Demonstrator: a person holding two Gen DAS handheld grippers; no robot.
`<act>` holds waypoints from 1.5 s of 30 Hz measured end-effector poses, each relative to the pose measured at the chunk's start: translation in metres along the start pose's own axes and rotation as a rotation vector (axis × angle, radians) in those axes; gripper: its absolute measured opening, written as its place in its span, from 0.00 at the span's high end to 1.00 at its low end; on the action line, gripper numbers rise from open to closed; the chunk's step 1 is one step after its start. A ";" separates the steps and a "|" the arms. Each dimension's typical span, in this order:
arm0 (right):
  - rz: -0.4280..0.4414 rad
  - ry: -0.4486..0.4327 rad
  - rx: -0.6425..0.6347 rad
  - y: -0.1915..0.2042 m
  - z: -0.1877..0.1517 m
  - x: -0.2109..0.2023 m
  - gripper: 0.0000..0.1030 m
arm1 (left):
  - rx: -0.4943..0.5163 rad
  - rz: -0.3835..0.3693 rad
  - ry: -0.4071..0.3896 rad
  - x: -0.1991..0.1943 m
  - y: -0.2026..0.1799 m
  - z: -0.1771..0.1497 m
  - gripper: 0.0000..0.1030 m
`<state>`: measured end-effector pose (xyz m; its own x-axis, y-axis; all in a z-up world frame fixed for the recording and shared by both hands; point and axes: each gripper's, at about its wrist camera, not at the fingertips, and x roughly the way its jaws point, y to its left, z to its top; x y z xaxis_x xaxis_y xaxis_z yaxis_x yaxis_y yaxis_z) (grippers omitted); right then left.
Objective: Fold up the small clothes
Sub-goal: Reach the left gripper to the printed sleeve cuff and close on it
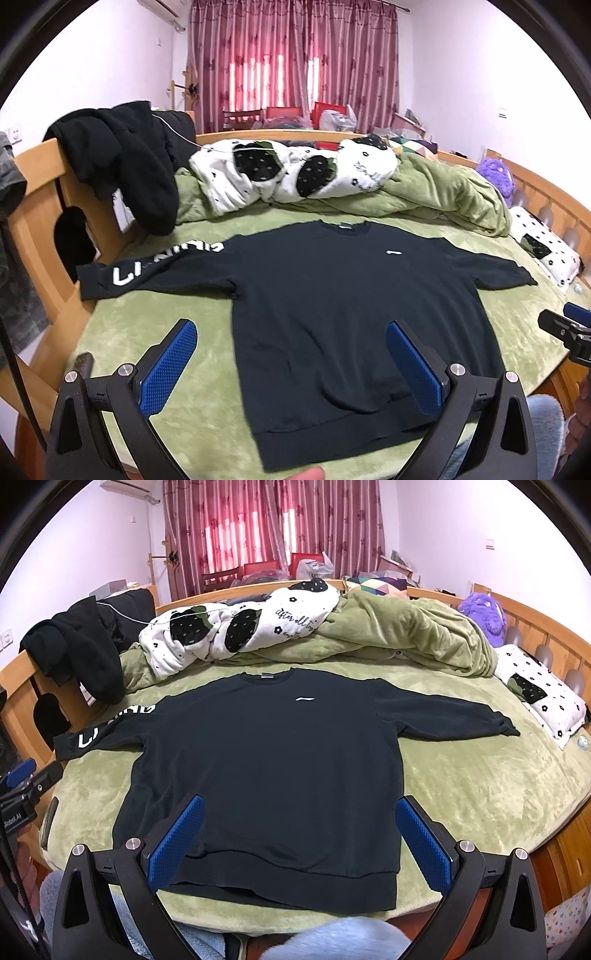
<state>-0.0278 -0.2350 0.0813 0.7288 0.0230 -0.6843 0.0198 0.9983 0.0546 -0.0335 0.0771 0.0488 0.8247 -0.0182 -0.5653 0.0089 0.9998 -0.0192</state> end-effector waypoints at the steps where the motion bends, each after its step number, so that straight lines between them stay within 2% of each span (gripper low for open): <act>1: 0.002 0.000 -0.002 0.001 0.001 0.001 0.01 | -0.003 0.010 -0.002 0.001 0.005 0.004 0.00; 10: 0.075 -0.025 -0.006 0.012 0.030 0.024 0.01 | -0.062 0.095 0.003 0.030 0.065 0.034 0.00; 13: 0.120 -0.028 -0.007 0.017 0.044 0.040 0.01 | -0.121 0.158 0.012 0.052 0.095 0.035 0.00; 19: 0.185 -0.025 -0.001 0.029 0.074 0.088 0.01 | -0.276 0.228 0.034 0.109 0.163 0.019 0.01; 23: 0.168 -0.035 -0.006 0.037 0.086 0.121 0.01 | -0.309 0.242 0.099 0.153 0.195 0.005 0.01; 31: 0.091 -0.088 -0.048 0.052 0.093 0.182 0.01 | -0.277 0.281 0.186 0.239 0.243 -0.010 0.02; 34: 0.065 -0.103 -0.074 0.058 0.093 0.200 0.01 | -0.290 0.290 0.198 0.261 0.259 -0.013 0.08; 36: 0.102 -0.105 -0.097 0.062 0.092 0.212 0.01 | -0.315 0.309 0.214 0.275 0.274 -0.014 0.09; 38: 0.145 -0.083 -0.101 0.065 0.090 0.224 0.01 | -0.360 0.289 0.220 0.287 0.289 -0.015 0.11; 42: 0.109 -0.074 -0.114 0.077 0.086 0.241 0.01 | -0.444 0.299 0.240 0.307 0.316 -0.019 0.14; 45: 0.119 -0.062 -0.126 0.084 0.084 0.249 0.01 | -0.515 0.298 0.244 0.318 0.332 -0.024 0.20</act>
<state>0.2129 -0.1497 -0.0235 0.7621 0.1414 -0.6318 -0.1515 0.9877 0.0383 0.2187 0.4030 -0.1570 0.5967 0.1974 -0.7778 -0.5240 0.8299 -0.1914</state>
